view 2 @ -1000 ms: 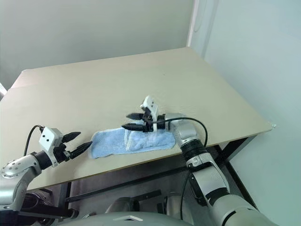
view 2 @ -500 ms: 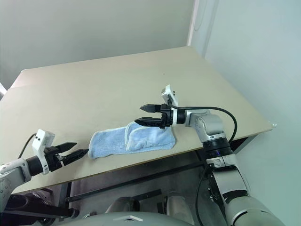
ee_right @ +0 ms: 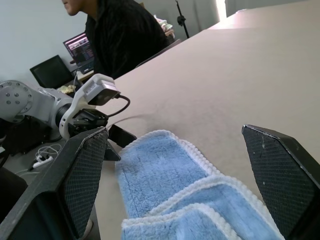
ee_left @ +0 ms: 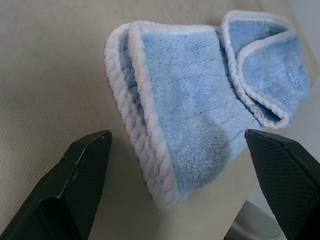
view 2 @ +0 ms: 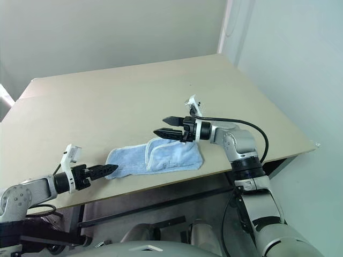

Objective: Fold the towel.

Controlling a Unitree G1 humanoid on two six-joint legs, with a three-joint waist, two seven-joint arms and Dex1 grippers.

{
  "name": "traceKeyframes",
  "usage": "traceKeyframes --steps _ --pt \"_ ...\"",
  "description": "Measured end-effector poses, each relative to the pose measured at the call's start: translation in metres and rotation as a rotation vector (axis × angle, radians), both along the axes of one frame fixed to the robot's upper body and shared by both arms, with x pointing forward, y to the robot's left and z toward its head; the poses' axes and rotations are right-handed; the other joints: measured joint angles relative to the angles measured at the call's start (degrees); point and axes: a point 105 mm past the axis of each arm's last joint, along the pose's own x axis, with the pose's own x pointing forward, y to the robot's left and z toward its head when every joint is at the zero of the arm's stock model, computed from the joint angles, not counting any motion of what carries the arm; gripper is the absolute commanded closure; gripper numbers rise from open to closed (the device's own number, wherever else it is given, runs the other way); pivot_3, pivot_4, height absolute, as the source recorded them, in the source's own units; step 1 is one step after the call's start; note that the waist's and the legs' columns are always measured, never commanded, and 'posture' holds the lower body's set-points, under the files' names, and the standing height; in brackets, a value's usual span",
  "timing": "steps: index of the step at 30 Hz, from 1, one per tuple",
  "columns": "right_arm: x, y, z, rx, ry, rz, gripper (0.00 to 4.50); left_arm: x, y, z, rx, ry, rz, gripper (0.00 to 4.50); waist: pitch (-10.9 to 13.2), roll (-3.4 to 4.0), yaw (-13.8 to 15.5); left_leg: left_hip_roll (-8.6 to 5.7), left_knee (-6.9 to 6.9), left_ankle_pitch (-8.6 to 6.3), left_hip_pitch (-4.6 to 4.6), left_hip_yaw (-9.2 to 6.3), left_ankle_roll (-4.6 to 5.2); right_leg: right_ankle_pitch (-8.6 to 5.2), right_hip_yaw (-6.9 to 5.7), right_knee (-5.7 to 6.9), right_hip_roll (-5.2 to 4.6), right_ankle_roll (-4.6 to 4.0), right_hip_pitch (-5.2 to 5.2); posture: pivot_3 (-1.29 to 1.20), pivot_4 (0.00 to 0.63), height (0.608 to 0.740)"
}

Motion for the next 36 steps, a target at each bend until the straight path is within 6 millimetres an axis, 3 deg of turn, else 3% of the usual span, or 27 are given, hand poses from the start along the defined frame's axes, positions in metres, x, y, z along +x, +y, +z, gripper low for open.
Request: traceKeyframes --steps 5,8,13,19,22,26,36 --pt "-0.01 -0.007 -0.002 -0.028 -0.067 0.044 0.01 0.003 -0.009 -0.001 0.013 0.0 -0.035 0.0 -0.19 0.33 0.68 -0.12 0.02 -0.01 0.03 0.03 -0.02 -0.09 0.01 -0.14 -0.14 0.14 -0.01 0.0 0.0 0.74" --pt "-0.017 -0.017 -0.006 -0.076 -0.107 0.067 0.0 0.006 -0.013 -0.002 0.01 -0.003 -0.038 0.6 -0.2 0.34 1.36 -0.15 0.07 -0.02 0.01 0.03 -0.03 -0.11 0.01 -0.22 -0.17 0.18 0.03 0.0 0.0 0.74" --pt "-0.026 -0.027 -0.023 -0.209 -0.174 0.118 0.0 0.005 -0.019 -0.007 0.01 0.009 -0.059 2.28 -0.19 0.33 1.61 -0.16 0.02 -0.03 -0.17 0.03 0.01 -0.1 0.01 -0.45 -0.16 0.19 0.01 0.0 0.0 0.74" --pt "-0.022 -0.039 -0.032 -0.301 -0.225 0.103 0.0 -0.003 -0.039 -0.012 -0.076 0.044 -0.122 4.43 -0.04 0.08 1.52 -0.12 -0.09 -0.05 -0.24 0.02 0.07 -0.06 0.03 -0.55 -0.1 0.22 0.13 0.0 0.0 0.74" --pt "-0.019 -0.045 -0.037 -0.322 -0.22 0.086 0.0 -0.005 -0.04 -0.011 -0.102 0.054 -0.131 4.48 0.06 -0.08 1.36 -0.04 -0.09 -0.05 -0.23 0.01 0.07 -0.06 0.01 -0.51 -0.02 0.22 0.09 0.0 0.0 0.74" --pt "-0.017 -0.049 -0.038 -0.337 -0.224 0.077 0.0 -0.002 -0.027 -0.003 -0.081 0.032 -0.116 4.48 0.14 -0.21 0.88 -0.01 -0.08 -0.05 -0.22 0.02 0.07 -0.07 0.01 -0.44 0.0 0.22 0.04 0.0 0.0 0.74" --pt "-0.016 -0.055 -0.042 -0.348 -0.22 0.053 0.0 0.002 0.059 0.019 0.113 -0.004 0.051 4.48 0.24 -0.34 -0.19 0.03 -0.23 -0.06 -0.29 0.05 0.06 -0.07 0.04 -0.44 -0.05 0.21 -0.15 0.0 0.0 0.74"
